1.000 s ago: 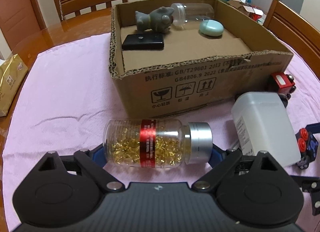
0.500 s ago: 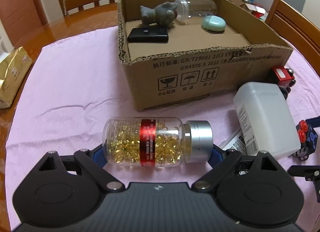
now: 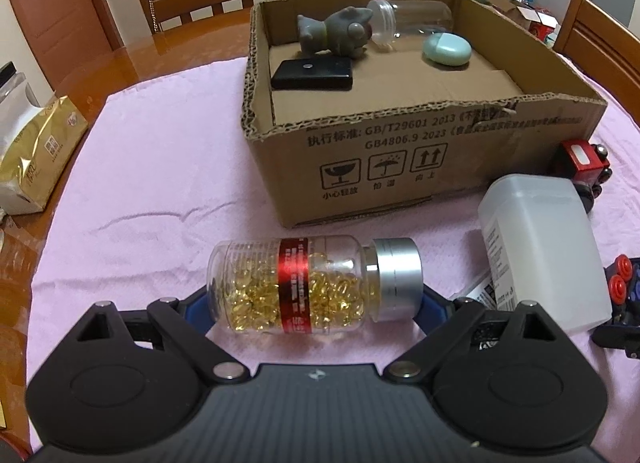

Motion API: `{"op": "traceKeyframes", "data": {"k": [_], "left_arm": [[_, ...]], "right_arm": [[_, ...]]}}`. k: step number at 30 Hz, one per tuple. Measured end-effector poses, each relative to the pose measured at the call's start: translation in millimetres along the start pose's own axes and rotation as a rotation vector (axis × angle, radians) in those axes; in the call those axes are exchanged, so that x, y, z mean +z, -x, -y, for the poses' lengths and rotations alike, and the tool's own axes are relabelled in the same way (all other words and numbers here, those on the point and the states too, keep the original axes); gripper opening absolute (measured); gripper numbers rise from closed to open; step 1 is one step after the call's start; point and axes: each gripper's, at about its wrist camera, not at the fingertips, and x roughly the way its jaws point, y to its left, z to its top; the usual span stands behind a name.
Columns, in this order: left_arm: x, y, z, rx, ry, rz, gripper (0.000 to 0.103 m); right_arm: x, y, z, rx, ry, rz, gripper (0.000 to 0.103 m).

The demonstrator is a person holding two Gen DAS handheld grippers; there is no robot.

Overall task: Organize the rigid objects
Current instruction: 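Grasp the gold capsule bottle with the left gripper while the right grasps the blue cube toy, then lower the gold capsule bottle into the box with the left gripper while the right carries the cube toy there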

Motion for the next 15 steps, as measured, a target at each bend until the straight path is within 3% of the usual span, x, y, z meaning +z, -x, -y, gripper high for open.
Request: {"op": "traceKeyframes", "data": {"k": [4,10,15], "left_arm": [[1.3,1.2,1.4,0.008,-0.001,0.006,0.094],[2.9,3.1,-4.9,-0.009,0.035,0.018,0.093],[6.0,6.9,-7.0,-0.025,0.007,-0.006,0.093]], "right_arm": [[0.2,0.4,-3.2,-0.008,-0.011,0.007,0.056],[2.4,0.6,-6.8,-0.027,-0.023,-0.007,0.056],[5.8,1.5,-8.1,-0.023,-0.033,-0.022,0.056]]}}
